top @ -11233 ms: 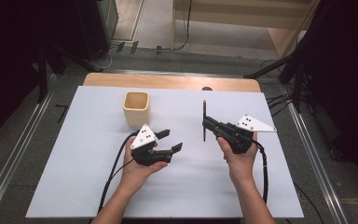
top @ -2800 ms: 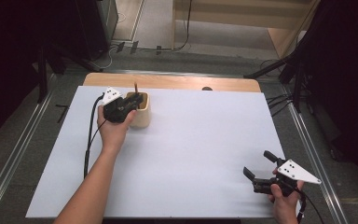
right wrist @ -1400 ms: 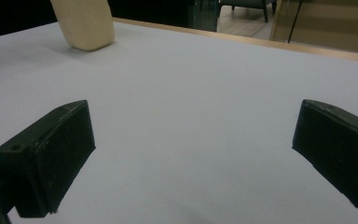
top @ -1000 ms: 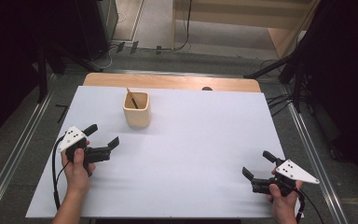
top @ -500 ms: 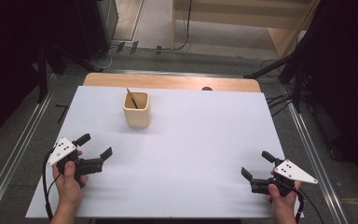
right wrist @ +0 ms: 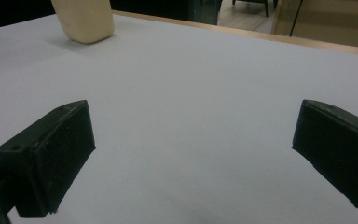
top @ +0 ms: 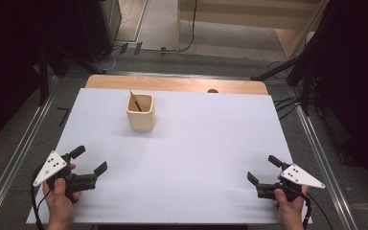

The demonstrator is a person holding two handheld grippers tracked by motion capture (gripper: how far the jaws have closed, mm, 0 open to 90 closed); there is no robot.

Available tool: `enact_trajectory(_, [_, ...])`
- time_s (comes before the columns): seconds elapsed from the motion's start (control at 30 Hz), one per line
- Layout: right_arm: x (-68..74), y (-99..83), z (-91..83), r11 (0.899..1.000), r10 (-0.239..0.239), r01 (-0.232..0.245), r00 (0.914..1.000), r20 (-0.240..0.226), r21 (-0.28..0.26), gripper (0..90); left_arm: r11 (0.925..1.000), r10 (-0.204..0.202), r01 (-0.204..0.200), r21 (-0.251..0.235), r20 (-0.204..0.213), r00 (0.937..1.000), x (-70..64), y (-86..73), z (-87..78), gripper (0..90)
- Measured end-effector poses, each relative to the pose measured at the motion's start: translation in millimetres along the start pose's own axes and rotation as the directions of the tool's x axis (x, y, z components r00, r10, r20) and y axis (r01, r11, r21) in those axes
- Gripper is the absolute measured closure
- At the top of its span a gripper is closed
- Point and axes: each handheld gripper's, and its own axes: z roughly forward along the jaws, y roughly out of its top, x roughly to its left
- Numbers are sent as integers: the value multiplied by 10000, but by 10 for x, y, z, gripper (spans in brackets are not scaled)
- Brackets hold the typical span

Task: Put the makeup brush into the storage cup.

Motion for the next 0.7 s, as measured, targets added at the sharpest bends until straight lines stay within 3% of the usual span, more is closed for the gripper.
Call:
enact_trajectory(0.3, [18,-7,14,10000,-47,47,10000,-2,74,0,9998,38,-35,191,-149,9999,36,-110,-205,0])
enact_trajectory(0.5, [-5,-16,5,10000,46,-46,10000,84,83,0,9973,417,-403,622,-215,9989,3,-203,-352,0])
enact_trajectory(0.7, [-28,-17,-28,9999,136,-136,9996,249,-6,0,9999,123,-121,103,-231,9997,82,-191,-562,0])
